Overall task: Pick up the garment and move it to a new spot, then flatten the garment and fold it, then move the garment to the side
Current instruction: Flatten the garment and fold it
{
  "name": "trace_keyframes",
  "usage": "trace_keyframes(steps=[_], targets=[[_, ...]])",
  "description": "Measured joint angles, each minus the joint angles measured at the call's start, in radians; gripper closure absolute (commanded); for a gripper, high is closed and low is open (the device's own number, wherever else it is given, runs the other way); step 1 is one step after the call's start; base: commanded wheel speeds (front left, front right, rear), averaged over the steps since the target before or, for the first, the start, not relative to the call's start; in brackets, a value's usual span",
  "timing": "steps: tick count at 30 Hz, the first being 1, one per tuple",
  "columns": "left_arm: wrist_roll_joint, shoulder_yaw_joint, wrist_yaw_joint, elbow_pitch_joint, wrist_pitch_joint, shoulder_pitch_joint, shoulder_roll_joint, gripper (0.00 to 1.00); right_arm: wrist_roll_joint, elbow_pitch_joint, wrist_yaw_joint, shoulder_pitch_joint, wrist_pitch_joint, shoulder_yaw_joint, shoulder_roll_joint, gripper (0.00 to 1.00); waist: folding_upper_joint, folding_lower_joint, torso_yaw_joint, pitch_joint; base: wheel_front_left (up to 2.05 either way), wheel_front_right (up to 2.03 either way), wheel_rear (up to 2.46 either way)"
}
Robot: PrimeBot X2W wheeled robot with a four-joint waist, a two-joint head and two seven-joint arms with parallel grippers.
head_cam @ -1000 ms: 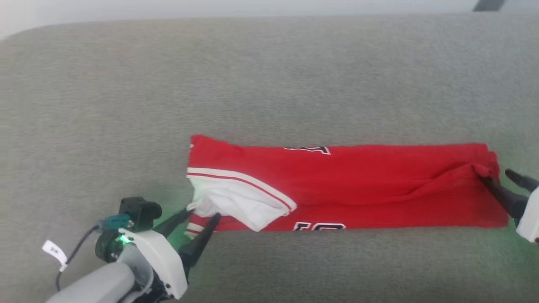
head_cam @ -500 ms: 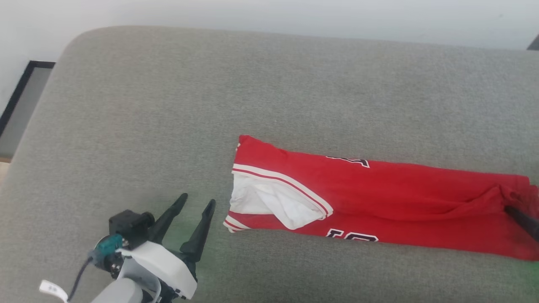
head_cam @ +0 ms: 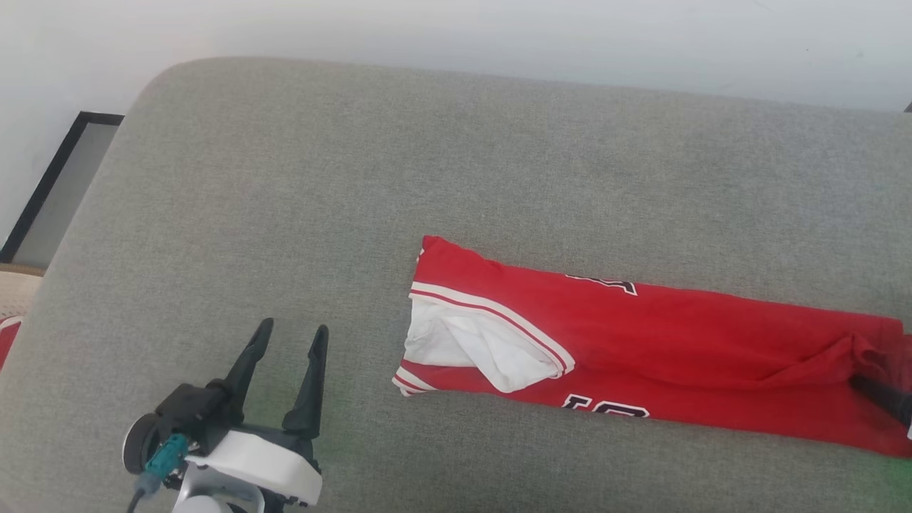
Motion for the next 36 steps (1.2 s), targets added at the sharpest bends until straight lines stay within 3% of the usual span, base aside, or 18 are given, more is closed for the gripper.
trace_keyframes(steps=[1,2,3,4,5,6,12,22,31,36], targets=[[0.016,0.019,-0.008,-0.005,0.0,0.006,-0.016,0.0,-0.006,0.005,0.0,-0.004,0.005,-0.001,0.004,0.06,0.0,0.0,-0.001,0.0,0.0,0.0,0.0],[0.041,0.033,-0.014,-0.01,0.0,0.012,-0.026,0.0,-0.011,0.014,0.0,-0.01,0.005,-0.004,0.011,0.19,0.0,-0.0001,-0.002,0.0,0.0,0.0,0.0],[0.063,0.048,-0.022,-0.012,0.0,0.017,-0.036,0.0,-0.019,0.023,0.0,-0.015,0.008,-0.006,0.017,0.58,0.0,0.0,-0.003,0.0,0.0,0.0,0.0],[0.075,0.058,-0.03,-0.013,0.0,0.018,-0.05,0.0,-0.027,0.027,0.0,-0.019,0.013,-0.007,0.02,0.71,0.0,0.0,-0.002,0.001,0.0,0.0,0.0],[0.089,0.068,-0.034,-0.014,0.0,0.02,-0.06,0.0,-0.029,0.03,0.0,-0.02,0.015,-0.01,0.026,0.95,0.0,0.0,-0.002,0.001,0.0,0.0,0.0],[0.108,0.078,-0.04,-0.014,0.0,0.022,-0.068,0.0,-0.029,0.033,0.0,-0.021,0.019,-0.013,0.031,1.0,0.0001,0.0,-0.003,0.002,0.0,0.0,0.0],[0.127,0.124,-0.06,-0.005,0.0,0.032,-0.109,0.0,-0.044,0.044,0.001,-0.03,0.017,-0.028,0.053,1.0,0.0,0.0,-0.007,0.005,0.0,0.0,0.0],[0.136,0.121,-0.066,-0.03,0.0,0.039,-0.114,0.0,-0.052,0.042,0.003,-0.032,-0.033,-0.071,0.058,1.0,0.0,0.0,-0.027,0.006,0.0,0.0,0.0],[0.164,0.124,-0.066,-0.047,0.0,0.041,-0.11,0.0,-0.03,0.056,0.001,-0.015,-0.111,-0.188,-0.024,1.0,0.0,0.0,-0.074,0.028,0.0,0.0,0.0],[0.179,0.136,-0.066,-0.052,0.0,0.039,-0.112,0.0,-0.033,0.077,0.001,0.018,-0.153,-0.25,-0.103,1.0,0.0,0.0,-0.113,0.042,0.0,0.0,0.0]])
